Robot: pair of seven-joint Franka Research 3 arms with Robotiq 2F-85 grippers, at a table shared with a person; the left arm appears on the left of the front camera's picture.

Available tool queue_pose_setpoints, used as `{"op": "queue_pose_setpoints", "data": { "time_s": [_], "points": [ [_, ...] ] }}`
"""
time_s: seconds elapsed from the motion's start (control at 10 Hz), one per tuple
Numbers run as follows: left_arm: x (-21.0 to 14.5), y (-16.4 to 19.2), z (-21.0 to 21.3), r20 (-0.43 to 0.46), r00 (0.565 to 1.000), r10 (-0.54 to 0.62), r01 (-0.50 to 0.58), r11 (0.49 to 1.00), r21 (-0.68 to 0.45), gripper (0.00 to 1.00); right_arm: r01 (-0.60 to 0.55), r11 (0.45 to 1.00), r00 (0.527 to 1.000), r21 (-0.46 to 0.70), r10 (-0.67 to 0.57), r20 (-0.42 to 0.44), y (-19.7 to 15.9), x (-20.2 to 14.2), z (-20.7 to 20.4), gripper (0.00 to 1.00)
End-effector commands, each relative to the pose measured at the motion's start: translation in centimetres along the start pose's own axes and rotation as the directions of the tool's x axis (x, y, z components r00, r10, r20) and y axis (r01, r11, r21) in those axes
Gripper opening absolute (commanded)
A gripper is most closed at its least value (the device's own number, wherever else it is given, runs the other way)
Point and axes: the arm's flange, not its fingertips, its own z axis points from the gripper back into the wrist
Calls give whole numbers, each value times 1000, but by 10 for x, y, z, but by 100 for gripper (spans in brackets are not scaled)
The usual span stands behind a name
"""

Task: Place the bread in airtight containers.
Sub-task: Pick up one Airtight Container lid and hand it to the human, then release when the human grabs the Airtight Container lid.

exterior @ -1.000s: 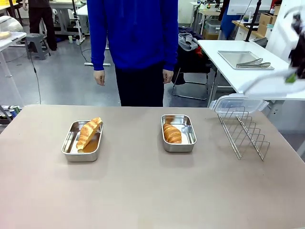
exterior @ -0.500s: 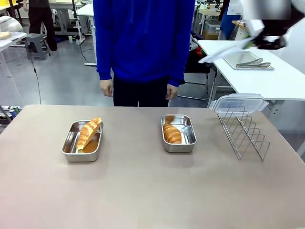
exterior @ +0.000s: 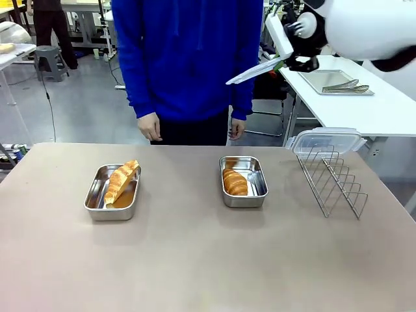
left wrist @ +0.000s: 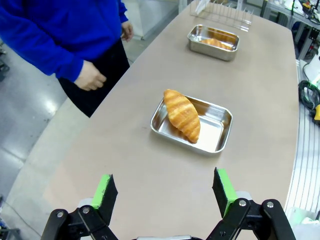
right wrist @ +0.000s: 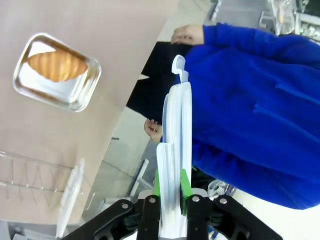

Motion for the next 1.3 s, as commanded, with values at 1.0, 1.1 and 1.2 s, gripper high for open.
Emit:
{"op": "queue_pose_setpoints", "data": {
  "time_s": [1.0,1.1,1.2],
  "points": [
    [2,0,1,11,1000,-10,10,1000,-2,100,0,1000,1000,0,0,0,0,0,0,0],
    [2,0,1,11,1000,-10,10,1000,-2,100,0,1000,1000,0,0,0,0,0,0,0],
    [2,0,1,11,1000,-10,10,1000,-2,100,0,1000,1000,0,0,0,0,0,0,0]
  ]
}}
